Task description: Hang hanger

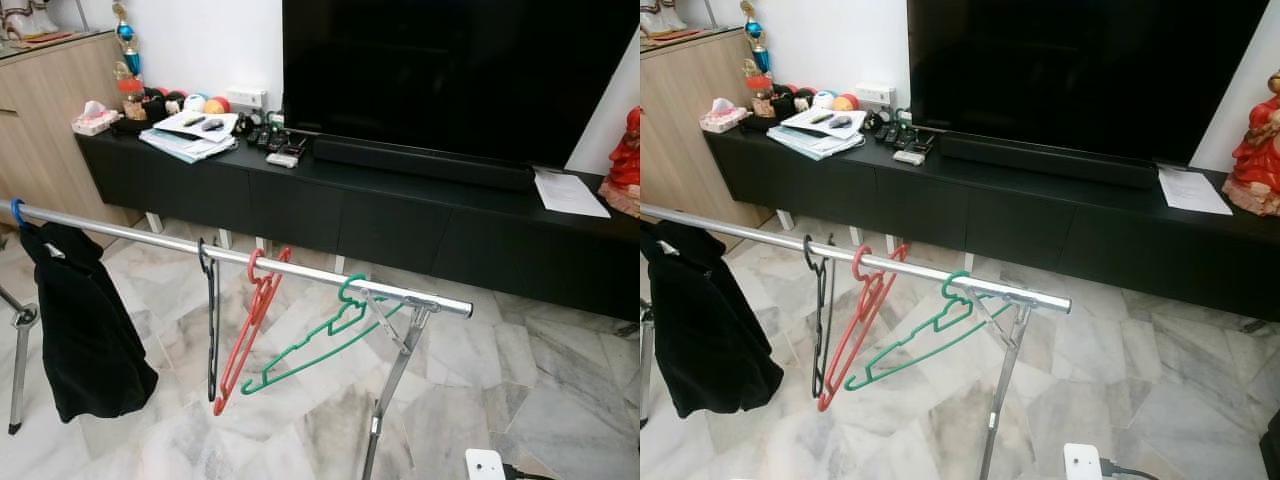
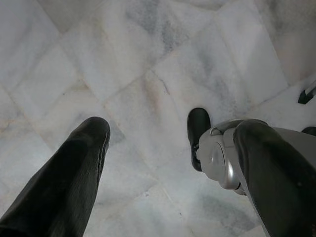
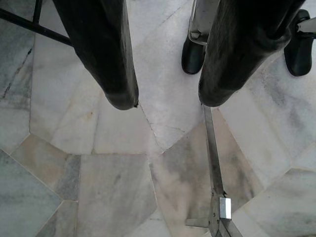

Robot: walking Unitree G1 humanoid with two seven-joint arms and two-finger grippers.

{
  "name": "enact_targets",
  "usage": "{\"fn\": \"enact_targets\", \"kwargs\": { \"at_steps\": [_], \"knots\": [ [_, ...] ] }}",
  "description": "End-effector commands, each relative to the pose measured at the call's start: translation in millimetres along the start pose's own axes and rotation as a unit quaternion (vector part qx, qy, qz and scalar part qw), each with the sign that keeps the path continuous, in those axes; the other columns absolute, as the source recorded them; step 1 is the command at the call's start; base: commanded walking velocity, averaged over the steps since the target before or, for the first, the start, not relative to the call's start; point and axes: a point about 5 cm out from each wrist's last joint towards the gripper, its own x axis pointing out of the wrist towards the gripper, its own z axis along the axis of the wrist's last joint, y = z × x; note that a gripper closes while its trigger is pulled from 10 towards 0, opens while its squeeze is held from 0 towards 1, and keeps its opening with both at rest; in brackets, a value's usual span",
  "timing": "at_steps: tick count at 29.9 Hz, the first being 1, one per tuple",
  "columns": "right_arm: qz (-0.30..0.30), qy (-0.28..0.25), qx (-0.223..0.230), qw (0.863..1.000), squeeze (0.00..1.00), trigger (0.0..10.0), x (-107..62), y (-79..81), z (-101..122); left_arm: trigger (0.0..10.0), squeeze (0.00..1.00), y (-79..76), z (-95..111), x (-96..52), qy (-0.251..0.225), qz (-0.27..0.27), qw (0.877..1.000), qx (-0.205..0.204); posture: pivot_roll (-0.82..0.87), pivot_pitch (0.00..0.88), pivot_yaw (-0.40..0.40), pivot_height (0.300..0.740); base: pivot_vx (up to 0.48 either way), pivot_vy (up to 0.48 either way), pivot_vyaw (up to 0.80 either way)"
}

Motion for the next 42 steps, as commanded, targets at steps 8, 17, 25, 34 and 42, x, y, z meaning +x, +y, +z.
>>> {"fn": "enact_targets", "kwargs": {
  "at_steps": [8, 17, 25, 34, 42],
  "knots": [
    [-0.002, 0.007, 0.005, 1.0, 0.0, 10.0, -0.5, -2.6, -4, 10.0, 0.0, -0.7, -14, -2.8, 0.024, -0.003, 1.0, -0.002, 0.07, 0.0, -0.025, 0.74, 0.0, 0.277, 0.0],
    [-0.004, 0.006, 0.015, 1.0, 0.0, 10.0, -0.4, -1.2, -4, 10.0, 0.0, 14.6, -25, -6.9, 0.046, 0.012, 0.999, 0.007, 0.07, 0.0, -0.015, 0.74, 0.0, 0.119, 0.0],
    [-0.005, 0.006, 0.027, 1.0, 0.0, 10.0, -0.2, 1.5, -4, 10.0, 0.0, 12.1, -25, -6.3, 0.052, 0.014, 0.999, 0.007, 0.06, 0.0, -0.006, 0.74, 0.0, 0.0, 0.0],
    [-0.005, 0.005, 0.035, 0.999, 0.0, 10.0, -0.2, 1.3, -4, 10.0, 0.0, 4.3, -23, -4.8, 0.054, 0.008, 0.998, 0.001, 0.07, 0.0, -0.012, 0.74, 0.0, 0.0, 0.0],
    [-0.004, 0.003, 0.037, 0.999, 0.0, 10.0, -0.2, 0.8, -4, 10.0, 0.0, 1.6, -25, -4.9, 0.057, 0.005, 0.998, -0.004, 0.07, 0.0, -0.014, 0.74, 0.0, 0.0, 0.0]
  ]
}}
